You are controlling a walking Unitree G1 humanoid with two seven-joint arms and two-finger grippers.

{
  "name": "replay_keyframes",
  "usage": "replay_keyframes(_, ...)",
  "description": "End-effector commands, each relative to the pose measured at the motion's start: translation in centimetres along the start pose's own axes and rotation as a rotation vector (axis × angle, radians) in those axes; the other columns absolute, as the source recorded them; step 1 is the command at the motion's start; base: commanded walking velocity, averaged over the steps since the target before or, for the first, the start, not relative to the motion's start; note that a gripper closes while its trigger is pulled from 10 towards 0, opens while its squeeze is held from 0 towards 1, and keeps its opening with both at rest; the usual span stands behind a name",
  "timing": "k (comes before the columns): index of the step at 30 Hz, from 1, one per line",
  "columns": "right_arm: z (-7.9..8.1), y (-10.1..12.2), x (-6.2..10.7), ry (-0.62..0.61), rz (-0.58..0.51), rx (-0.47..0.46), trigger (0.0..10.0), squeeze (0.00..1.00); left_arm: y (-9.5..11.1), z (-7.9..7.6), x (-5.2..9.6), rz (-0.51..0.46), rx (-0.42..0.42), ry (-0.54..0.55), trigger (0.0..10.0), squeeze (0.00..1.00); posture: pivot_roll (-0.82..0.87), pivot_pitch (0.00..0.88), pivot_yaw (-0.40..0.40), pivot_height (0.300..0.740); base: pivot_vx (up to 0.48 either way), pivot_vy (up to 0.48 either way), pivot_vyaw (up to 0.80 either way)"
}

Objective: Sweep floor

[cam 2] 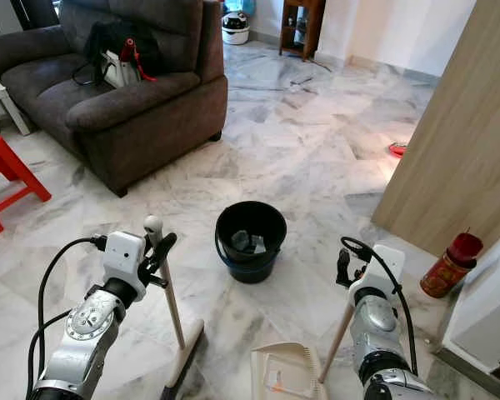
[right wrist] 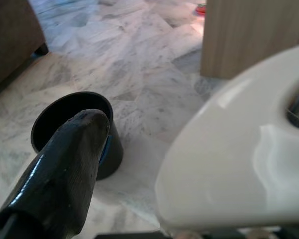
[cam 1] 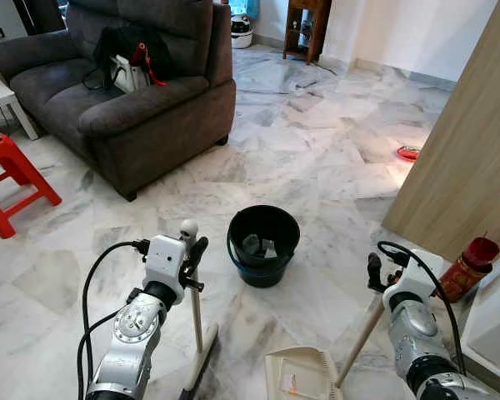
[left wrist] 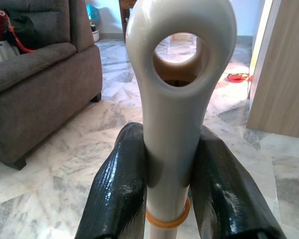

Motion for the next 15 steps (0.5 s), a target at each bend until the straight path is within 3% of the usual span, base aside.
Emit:
replay_keyframes(1,-0.19,0.49,-0.11,0.019,-0.007,0.033,10.0,0.00,0.83,0.10,-0.38,-0.026,-0.012,-0.010,10.0,0.00,0.12,0.000,-0.011,0.740,0.000,0.000,0.00)
replay_keyframes(15,0.22,0.87,-0.11,0.141,0.007,0.203,10.0,0.00,0.88,0.18,-0.33,-0.026,-0.014,-0.014,10.0,0.00,0.12,0.000,-0.007,0.740,0.000,0.000,0.00)
Point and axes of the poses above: a point about 5 cm out from each wrist's last joint towards the gripper, its own x axis pointing back from the gripper into the wrist, its own y axis along the axis of the wrist's last joint, z = x × y, the point moved 3 cm from there along -x, pointing out of the wrist towards the gripper, and after that the axes turned 9 degrees about -x, right-handed, at the moved point
